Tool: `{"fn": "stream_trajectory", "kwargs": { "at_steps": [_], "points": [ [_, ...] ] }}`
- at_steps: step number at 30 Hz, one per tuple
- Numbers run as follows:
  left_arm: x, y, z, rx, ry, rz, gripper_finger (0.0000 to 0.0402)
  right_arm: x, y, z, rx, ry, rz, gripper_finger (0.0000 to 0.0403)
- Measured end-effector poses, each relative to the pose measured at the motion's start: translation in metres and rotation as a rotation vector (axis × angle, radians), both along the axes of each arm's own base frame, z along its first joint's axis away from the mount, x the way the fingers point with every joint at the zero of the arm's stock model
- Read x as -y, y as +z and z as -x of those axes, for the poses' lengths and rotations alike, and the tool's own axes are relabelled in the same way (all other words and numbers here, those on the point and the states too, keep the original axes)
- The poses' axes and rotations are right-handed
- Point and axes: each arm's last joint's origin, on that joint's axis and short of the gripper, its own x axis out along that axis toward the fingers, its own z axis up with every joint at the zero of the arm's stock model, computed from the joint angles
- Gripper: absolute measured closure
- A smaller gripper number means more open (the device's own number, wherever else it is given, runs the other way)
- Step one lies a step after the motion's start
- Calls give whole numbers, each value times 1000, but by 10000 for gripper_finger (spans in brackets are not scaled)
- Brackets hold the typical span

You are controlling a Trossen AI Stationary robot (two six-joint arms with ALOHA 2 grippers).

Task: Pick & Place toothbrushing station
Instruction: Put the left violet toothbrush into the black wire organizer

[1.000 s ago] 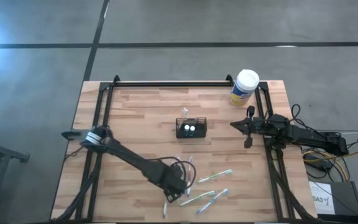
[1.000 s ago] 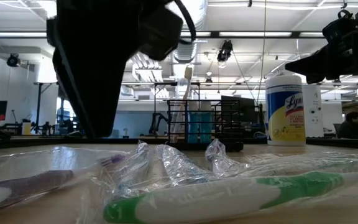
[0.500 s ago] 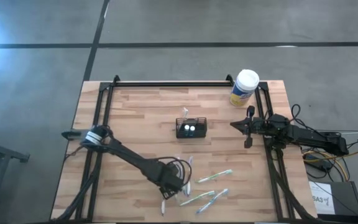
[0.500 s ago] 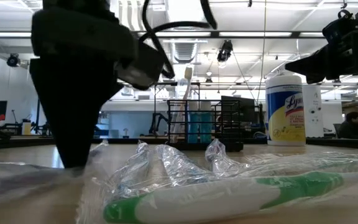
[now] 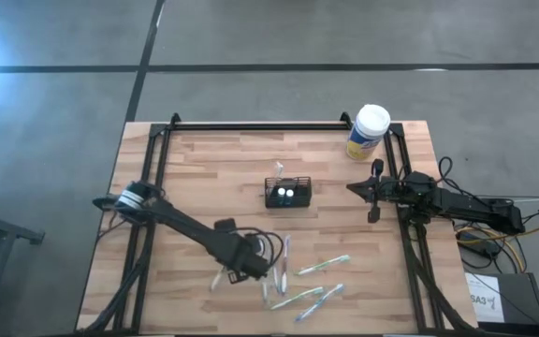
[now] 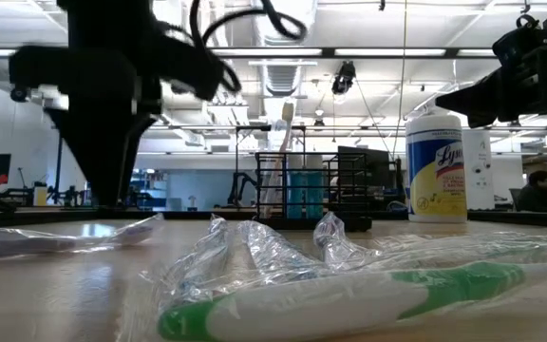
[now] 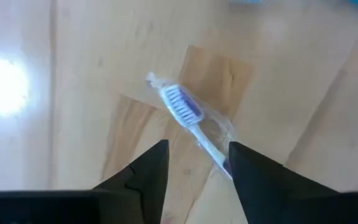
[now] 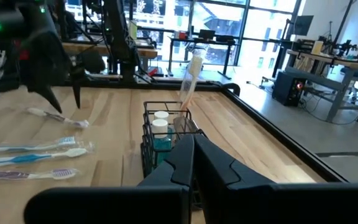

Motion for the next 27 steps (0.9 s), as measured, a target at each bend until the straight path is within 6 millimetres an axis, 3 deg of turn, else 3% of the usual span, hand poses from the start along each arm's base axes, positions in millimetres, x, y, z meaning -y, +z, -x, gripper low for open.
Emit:
{"fn": "stream_trajectory", "kwargs": {
  "at_steps": [5, 9, 17, 23, 27],
  "points": [
    [-4, 24, 4, 106, 88, 29, 210, 0, 0, 0, -2, 0, 10, 394],
    [-5, 25, 5, 141, 263, 45, 191, 0, 0, 0, -1, 0, 10, 394],
    [-5, -6, 12, 89, 381, 128, 150, 0, 0, 0, -3, 0, 6, 394],
    [-7, -34, 22, 60, 397, 167, 149, 0, 0, 0, -3, 0, 10, 394],
    [-9, -43, 25, 66, 395, 194, 149, 0, 0, 0, -3, 0, 10, 394]
  ]
}}
